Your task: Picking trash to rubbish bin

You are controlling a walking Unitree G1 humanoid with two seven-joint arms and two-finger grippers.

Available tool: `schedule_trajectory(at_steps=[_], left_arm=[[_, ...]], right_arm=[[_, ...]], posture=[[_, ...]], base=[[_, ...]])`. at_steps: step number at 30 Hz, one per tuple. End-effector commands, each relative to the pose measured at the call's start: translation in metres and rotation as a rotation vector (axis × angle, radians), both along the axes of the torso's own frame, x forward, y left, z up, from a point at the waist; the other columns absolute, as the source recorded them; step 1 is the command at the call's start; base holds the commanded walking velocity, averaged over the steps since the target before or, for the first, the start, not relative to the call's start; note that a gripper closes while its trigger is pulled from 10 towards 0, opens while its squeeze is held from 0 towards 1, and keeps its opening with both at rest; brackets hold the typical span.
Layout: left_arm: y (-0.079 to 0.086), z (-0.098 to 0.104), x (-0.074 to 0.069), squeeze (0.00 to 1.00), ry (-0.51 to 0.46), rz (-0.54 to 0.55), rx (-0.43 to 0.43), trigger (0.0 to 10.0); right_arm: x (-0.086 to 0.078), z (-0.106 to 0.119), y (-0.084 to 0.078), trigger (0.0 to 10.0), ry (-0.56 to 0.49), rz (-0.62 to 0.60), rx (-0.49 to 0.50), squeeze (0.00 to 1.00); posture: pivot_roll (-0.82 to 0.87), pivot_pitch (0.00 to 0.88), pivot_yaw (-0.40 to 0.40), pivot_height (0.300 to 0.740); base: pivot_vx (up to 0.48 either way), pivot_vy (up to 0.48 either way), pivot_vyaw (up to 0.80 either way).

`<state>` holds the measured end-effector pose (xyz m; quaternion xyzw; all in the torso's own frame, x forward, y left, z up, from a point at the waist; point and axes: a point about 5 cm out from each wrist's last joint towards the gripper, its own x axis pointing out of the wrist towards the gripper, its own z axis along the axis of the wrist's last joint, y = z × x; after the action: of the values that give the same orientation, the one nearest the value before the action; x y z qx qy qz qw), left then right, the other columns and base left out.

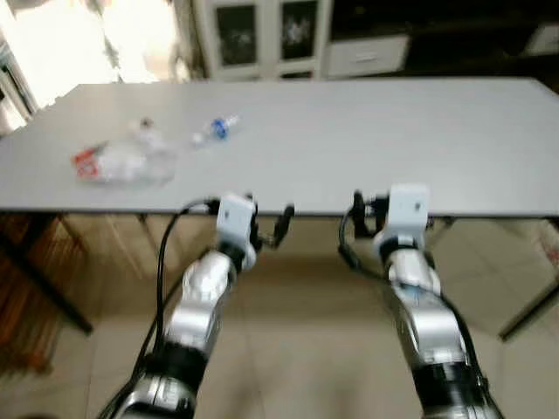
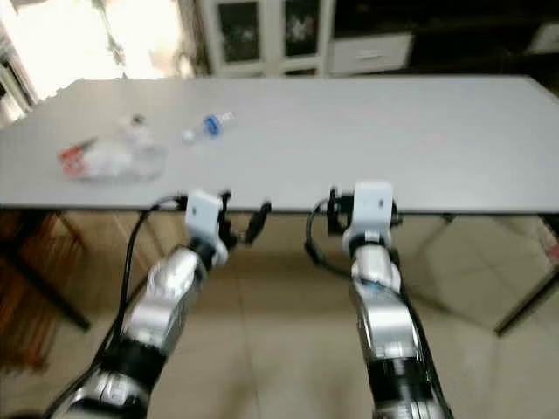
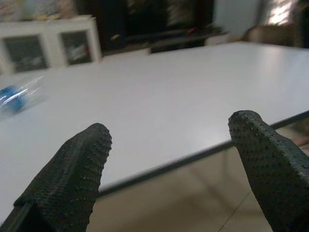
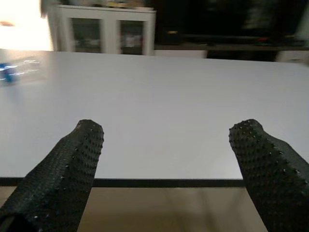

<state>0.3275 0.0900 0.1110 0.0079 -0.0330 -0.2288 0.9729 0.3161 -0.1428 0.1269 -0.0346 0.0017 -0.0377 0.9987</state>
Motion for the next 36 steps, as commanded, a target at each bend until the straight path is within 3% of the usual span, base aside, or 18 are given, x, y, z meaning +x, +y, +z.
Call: schedule_trajectory(at_steps=[1,20,23,31,36], left_arm=[[-0.0040,0.0093,0.0022,0.00,-0.030,-0.006,-0.009,10.0],[-0.0055,0.0072,0.0015,0.00,-0.004,0.008,-0.002,10.0],[-0.0055,0.0085,0.0020,0.00,0.000,0.012,-0.043,10.0],[-0.0040,0.0126,0.0045,0.00,0.002,0.019,-0.045,10.0],[-0.0020,0.0132,0.0062,0.00,0.004,0.018,-0.028,10.0]], right_arm=[[0.0019,0.0066,-0.0027,10.0,-0.023,-0.008,-0.008,0.00],[0.0023,0.0074,-0.0024,10.0,-0.026,-0.007,-0.008,0.00],[0.0022,0.0071,-0.0022,10.0,-0.024,-0.007,-0.008,0.00],[0.0015,0.0067,-0.0024,10.0,-0.022,-0.006,-0.007,0.00],[0.0013,0.0065,-0.0016,10.0,-0.021,-0.006,-0.006,0.00]], posture=[[-0.05,0.012,0.033,0.740],[-0.05,0.010,0.034,0.740],[-0.05,0.010,0.034,0.740],[-0.05,0.015,0.033,0.740],[-0.05,0.015,0.036,0.740]], base=[[0.480,0.000,0.00],[0.469,0.000,0.00],[0.000,0.000,0.00],[0.000,0.000,0.00],[0.000,0.388,0.00]])
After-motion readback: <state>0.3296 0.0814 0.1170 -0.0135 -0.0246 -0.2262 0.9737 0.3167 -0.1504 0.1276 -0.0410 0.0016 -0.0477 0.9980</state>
